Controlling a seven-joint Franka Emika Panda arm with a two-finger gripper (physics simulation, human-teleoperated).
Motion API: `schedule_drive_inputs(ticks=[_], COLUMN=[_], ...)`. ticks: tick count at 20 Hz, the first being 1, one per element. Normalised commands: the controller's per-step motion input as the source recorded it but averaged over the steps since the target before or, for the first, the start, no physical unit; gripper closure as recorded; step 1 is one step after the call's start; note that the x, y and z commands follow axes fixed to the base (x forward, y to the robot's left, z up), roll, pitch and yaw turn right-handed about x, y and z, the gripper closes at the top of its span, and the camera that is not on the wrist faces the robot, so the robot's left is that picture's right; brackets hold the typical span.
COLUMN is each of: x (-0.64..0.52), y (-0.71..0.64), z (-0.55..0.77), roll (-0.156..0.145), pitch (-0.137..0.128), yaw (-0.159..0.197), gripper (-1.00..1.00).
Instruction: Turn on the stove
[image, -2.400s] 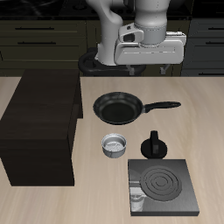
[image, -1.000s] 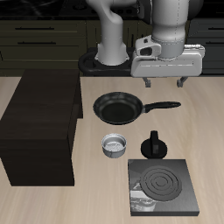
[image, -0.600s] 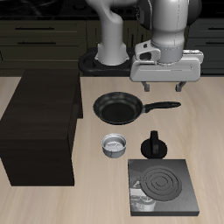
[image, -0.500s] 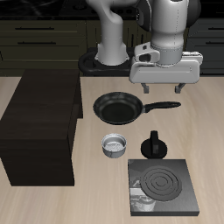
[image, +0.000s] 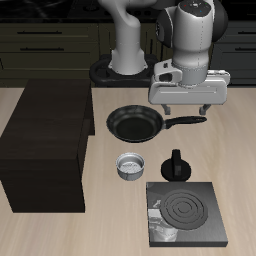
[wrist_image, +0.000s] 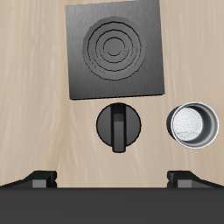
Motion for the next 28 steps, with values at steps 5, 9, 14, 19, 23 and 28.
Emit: schedule_drive_inputs(ticks=[5,9,14,19,23,28], x=[-0.07,0.06,-0.02,-0.01,-0.12,0.0], y=[0.02,-0.06,0.01,0.0,0.02,-0.05], z=[-0.11,-0.2,-0.2,-0.3,-0.32,-0.2], roll=[-0.003,-0.014,0.001,-0.003,0.025,-0.01], pitch=[-0.05,-0.001,-0.007,0.043,-0.004,-0.008], yaw=[0.022,-0.033,-0.007,-0.042,0.007,-0.012], gripper=[-1.0,-1.0,-1.0,-1.0,-1.0,-1.0])
